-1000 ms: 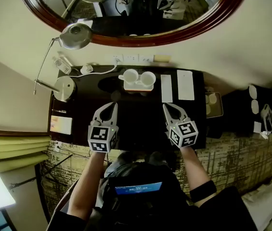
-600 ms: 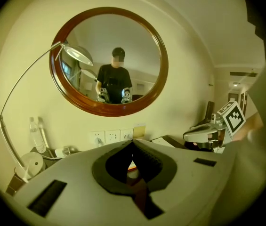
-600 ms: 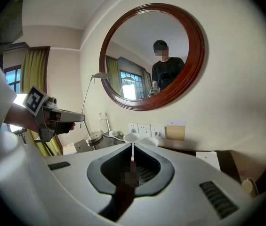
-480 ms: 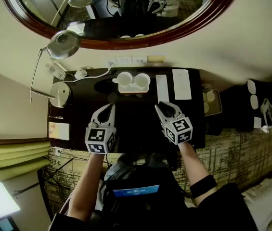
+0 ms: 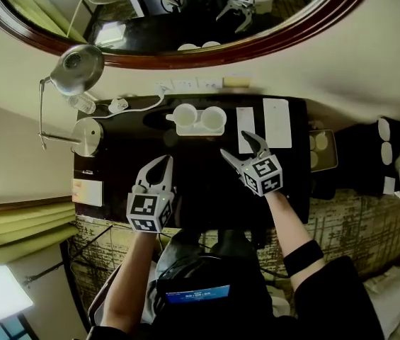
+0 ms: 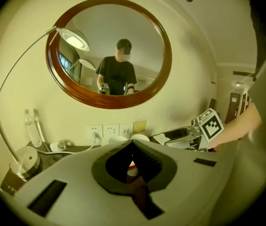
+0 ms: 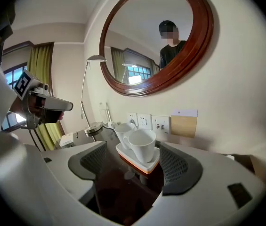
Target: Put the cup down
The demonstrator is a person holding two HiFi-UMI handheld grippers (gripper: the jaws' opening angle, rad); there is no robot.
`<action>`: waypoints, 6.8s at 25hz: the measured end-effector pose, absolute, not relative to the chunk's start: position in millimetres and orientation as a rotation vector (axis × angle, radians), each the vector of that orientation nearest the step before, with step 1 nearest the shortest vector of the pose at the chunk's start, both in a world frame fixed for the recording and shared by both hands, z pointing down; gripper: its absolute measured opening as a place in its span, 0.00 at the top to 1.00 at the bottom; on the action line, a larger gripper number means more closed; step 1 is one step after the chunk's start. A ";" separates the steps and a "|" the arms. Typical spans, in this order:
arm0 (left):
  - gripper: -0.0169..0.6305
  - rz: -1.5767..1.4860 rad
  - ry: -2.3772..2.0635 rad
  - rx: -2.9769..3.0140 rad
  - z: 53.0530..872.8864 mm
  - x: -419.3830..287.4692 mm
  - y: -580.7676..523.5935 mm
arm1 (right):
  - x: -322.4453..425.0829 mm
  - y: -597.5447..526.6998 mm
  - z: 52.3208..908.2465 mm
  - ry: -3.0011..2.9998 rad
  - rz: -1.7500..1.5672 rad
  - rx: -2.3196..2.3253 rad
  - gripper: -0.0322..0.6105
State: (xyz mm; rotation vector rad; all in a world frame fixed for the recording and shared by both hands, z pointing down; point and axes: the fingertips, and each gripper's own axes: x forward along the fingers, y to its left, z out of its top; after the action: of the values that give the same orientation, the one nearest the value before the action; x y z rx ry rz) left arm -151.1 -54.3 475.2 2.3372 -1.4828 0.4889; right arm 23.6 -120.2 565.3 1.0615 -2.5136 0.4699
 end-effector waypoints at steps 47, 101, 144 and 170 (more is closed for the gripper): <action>0.97 0.548 -1.489 2.250 541.2 -135.7 -66.5 | -58.9 -198.7 620.2 -2.609 0.157 0.570 0.27; 0.97 0.608 -1.028 2.563 499.5 -76.0 -32.6 | 178.3 -24.4 667.8 -1.777 0.595 2.040 0.26; 0.97 0.479 -1.276 2.484 477.1 -117.5 -26.0 | 80.6 -9.1 487.5 -2.302 0.435 1.549 0.49; 0.97 0.414 -1.400 2.358 474.9 -183.8 2.0 | 2.3 -7.6 512.8 -2.390 0.498 1.241 0.95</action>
State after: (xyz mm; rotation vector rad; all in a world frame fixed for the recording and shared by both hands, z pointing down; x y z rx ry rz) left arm -183.8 2.0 474.9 2.3577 -1.4000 0.4143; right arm 2.3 -7.6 512.8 1.2414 -2.3904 0.4979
